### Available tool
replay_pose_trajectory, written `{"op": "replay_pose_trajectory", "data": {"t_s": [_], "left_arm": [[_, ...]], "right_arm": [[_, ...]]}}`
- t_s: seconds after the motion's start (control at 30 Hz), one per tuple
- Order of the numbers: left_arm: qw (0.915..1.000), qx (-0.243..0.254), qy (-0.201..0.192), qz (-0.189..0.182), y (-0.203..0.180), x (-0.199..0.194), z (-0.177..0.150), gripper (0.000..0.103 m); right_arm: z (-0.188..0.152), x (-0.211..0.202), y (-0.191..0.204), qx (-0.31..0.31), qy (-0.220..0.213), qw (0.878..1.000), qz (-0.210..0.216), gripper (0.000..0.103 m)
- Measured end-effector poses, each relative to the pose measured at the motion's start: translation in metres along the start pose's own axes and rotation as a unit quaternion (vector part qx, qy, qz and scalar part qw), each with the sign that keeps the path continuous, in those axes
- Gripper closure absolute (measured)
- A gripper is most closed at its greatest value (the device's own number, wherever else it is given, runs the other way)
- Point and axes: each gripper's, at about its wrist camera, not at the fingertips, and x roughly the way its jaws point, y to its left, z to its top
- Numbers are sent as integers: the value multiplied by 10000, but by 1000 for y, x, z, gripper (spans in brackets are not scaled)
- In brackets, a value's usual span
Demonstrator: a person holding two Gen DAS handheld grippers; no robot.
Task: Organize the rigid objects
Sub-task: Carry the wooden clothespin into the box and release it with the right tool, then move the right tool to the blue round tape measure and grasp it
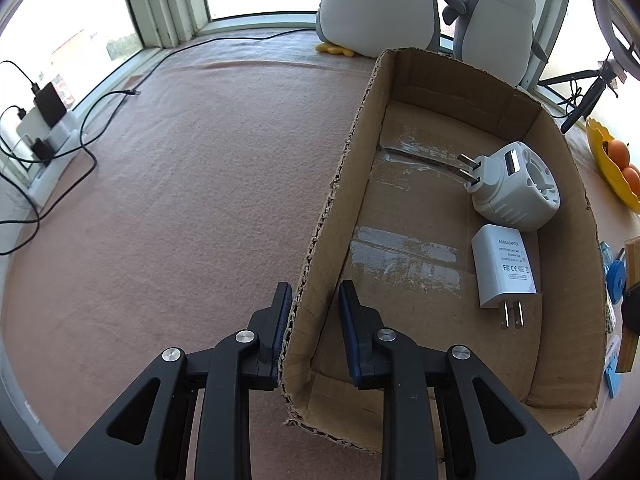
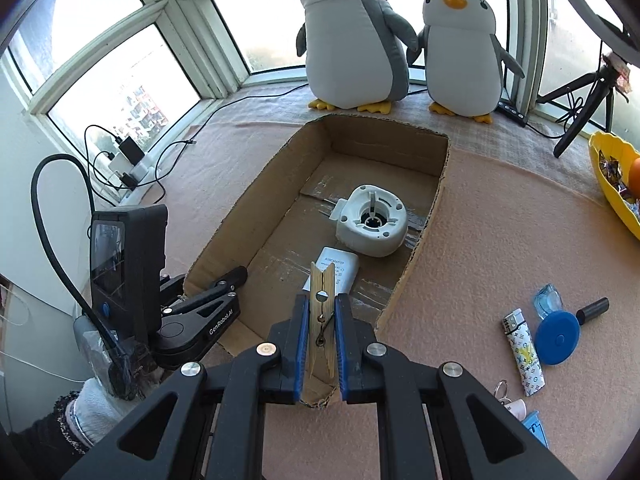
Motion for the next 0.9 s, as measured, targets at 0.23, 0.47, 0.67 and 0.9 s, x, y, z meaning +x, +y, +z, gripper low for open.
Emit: {"op": "replay_pose_trajectory", "data": {"t_s": [0.23, 0.47, 0.67, 0.9], "left_arm": [[10000, -18, 17, -39, 1, 1, 1, 80], [10000, 0, 12, -21, 0, 1, 1, 80], [10000, 11, -4, 5, -2, -1, 0, 80], [10000, 33, -12, 31, -3, -2, -1, 80]], "right_arm": [[-3, 17, 7, -114, 156, 9998, -77, 92], [-3, 17, 13, -255, 158, 9995, -90, 90], [-3, 8, 20, -345, -22, 9993, -161, 53], [-2, -5, 20, -335, -203, 9989, -257, 53]]}}
